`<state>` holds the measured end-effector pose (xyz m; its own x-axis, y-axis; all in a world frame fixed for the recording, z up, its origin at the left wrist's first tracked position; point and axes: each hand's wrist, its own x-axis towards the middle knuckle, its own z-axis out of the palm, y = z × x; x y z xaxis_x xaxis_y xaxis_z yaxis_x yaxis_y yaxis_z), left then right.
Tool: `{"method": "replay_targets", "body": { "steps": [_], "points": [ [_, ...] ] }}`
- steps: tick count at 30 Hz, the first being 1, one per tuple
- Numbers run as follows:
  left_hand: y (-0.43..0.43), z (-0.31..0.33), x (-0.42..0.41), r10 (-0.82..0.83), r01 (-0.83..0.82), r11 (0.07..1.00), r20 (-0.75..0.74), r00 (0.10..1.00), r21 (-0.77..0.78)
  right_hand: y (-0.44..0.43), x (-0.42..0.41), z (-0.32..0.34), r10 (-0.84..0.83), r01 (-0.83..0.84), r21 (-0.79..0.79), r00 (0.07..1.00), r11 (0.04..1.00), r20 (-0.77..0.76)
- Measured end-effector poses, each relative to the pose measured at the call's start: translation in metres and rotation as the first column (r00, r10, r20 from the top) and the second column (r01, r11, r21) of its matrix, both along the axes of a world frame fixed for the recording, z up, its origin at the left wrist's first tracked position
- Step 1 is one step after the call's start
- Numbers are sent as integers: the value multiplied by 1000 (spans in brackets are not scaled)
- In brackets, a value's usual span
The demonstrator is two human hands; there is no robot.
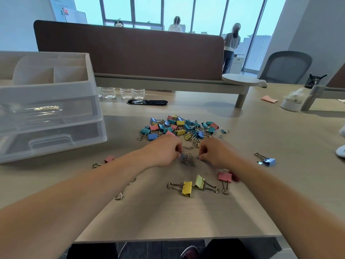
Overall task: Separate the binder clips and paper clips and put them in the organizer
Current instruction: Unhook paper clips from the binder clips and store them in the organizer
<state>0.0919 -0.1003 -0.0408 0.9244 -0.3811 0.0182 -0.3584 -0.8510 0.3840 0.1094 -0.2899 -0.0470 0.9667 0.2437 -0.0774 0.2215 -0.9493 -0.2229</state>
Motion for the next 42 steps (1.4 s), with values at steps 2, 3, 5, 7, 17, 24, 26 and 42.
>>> {"method": "replay_targets", "body": {
  "steps": [2, 3, 5, 7, 17, 24, 26, 42],
  "points": [
    [-9, 2, 1, -13, 13, 1000, -7, 1000, -22, -4, -2, 2, -11, 11, 3, 1000, 1000, -25],
    [-14, 3, 2, -22, 22, 999, -8, 1000, -26, -7, -4, 3, -18, 18, -2, 999, 1000, -29],
    [-25, 5, 5, -39, 39, 999, -10, 999, -18, -15, -7, 6, -40, 39, -25, 999, 999, -31],
    [-37, 7, 7, -53, 53, 999, -6, 999, -6, -23, -9, 8, -69, 68, -50, 997, 996, -32],
    [-84, 2, 15, -77, 77, 995, 0, 997, 63, -55, -7, 10, -142, 142, -6, 990, 990, 7],
    [-80, 1, 16, -72, 72, 997, 3, 997, -18, -51, -4, 4, -97, 97, 26, 995, 995, 3],
    [-74, 2, 16, -64, 65, 998, 27, 998, -19, -48, -3, 3, -78, 78, 26, 997, 997, 13],
    [-17, -5, 24, -36, 40, 988, -32, 999, 149, -9, 15, -6, 8, -4, -23, 981, 1000, 195]
  ]
}}
